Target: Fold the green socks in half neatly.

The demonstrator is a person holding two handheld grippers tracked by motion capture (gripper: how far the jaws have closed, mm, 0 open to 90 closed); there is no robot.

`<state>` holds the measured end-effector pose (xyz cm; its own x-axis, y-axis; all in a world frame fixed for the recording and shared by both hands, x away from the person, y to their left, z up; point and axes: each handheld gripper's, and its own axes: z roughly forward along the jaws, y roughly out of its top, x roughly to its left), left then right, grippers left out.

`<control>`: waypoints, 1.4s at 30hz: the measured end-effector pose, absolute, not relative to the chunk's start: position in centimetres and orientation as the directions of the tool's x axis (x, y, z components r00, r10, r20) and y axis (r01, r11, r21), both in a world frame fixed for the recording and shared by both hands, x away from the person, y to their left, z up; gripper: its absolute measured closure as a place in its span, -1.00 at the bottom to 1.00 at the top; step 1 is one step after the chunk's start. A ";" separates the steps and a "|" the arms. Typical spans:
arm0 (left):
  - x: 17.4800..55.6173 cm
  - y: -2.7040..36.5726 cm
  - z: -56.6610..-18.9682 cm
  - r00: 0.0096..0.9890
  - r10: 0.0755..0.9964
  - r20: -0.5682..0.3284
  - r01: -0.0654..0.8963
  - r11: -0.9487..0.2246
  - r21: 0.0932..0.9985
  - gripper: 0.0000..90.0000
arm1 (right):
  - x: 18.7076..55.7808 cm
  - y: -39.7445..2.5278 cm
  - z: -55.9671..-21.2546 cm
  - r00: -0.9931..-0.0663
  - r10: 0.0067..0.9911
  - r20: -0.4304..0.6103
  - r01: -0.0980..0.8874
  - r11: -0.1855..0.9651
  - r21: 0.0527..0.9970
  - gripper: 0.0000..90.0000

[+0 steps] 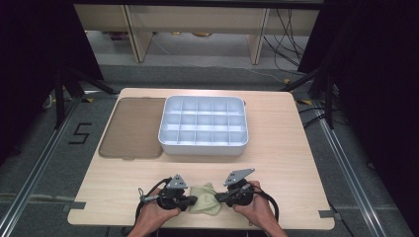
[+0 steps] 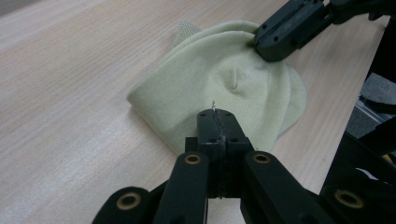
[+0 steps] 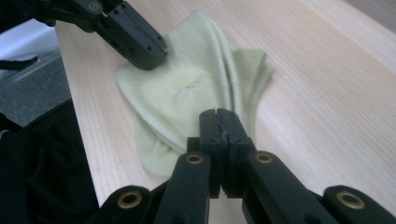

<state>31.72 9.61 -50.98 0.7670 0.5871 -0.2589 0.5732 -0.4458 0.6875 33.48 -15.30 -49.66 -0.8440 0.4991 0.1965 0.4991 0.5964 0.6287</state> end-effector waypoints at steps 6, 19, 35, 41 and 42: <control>31.7 9.5 -50.9 0.781 0.582 -0.226 0.553 -0.475 0.685 0.98 | 33.6 -15.8 -48.6 -0.835 0.529 0.152 0.485 0.577 0.657 0.96; 31.7 9.5 -50.9 0.785 0.579 -0.220 0.547 -0.480 0.686 0.98 | 36.3 -13.1 -49.7 -0.829 0.547 0.115 0.475 0.580 0.663 0.99; 33.9 9.6 -49.7 0.759 0.624 -0.184 0.532 -0.431 0.729 0.89 | 33.9 -14.9 -48.0 -0.857 0.492 0.150 0.444 0.561 0.699 0.93; 35.0 9.6 -50.8 0.750 0.632 -0.193 0.555 -0.444 0.703 0.94 | 34.0 -14.9 -49.2 -0.847 0.513 0.140 0.465 0.588 0.662 0.93; 34.9 9.5 -50.8 0.751 0.631 -0.193 0.554 -0.444 0.704 0.94 | 34.0 -14.9 -49.2 -0.847 0.513 0.140 0.465 0.588 0.662 0.93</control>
<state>34.93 9.55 -50.77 0.7510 0.6313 -0.1934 0.5543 -0.4437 0.7042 34.03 -14.93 -49.16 -0.8470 0.5128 0.1399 0.4653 0.5880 0.6617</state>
